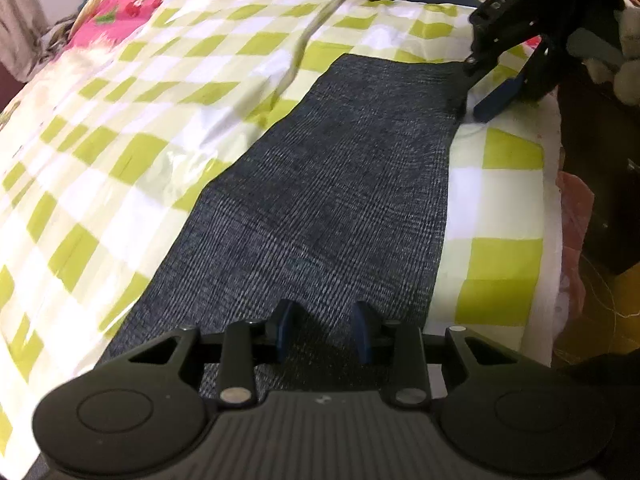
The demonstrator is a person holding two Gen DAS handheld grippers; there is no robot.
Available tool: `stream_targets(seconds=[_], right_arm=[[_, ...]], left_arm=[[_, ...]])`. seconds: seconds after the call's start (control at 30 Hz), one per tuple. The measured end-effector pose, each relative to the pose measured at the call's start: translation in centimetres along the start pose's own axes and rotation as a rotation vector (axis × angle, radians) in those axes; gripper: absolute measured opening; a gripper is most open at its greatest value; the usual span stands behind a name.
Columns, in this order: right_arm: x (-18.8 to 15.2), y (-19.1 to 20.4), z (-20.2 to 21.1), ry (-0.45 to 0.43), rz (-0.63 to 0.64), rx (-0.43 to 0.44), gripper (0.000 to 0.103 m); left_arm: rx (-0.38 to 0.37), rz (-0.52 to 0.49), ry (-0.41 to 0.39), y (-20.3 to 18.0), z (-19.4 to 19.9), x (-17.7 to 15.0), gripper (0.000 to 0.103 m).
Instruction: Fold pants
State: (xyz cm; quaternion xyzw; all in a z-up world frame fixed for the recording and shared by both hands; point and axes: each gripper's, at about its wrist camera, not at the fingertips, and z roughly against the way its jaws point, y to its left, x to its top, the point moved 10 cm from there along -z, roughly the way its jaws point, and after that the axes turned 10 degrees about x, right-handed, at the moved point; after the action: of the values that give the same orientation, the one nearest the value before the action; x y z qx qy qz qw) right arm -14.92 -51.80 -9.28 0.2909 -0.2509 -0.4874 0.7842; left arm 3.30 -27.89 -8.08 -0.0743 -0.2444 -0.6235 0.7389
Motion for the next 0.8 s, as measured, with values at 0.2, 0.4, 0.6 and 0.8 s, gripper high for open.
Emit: stream_targets(seconds=[0.2, 0.4, 0.6, 0.8], right_arm=[[0.6, -0.4, -2.4, -0.115, -0.011, 0.031, 0.051], [0.2, 1.0, -1.3, -0.248, -0.030, 0.121, 0.048], [0.9, 0.0, -4.6, -0.266, 0.003, 0.079, 0.046], [-1.3, 0.6, -2.9, -0.286, 0.006, 0.090, 0.046]], left_arm=[[-0.021, -0.015, -0.025, -0.3, -0.4, 1.0, 0.047], [-0.036, -0.014, -0.045, -1.0, -0.5, 1.4, 0.047], [-0.033, -0.015, -0.062, -1.8, -0.9, 1.6, 0.047], [-0.048, 0.016, -0.065, -1.6, -0.4, 0.5, 0.049]])
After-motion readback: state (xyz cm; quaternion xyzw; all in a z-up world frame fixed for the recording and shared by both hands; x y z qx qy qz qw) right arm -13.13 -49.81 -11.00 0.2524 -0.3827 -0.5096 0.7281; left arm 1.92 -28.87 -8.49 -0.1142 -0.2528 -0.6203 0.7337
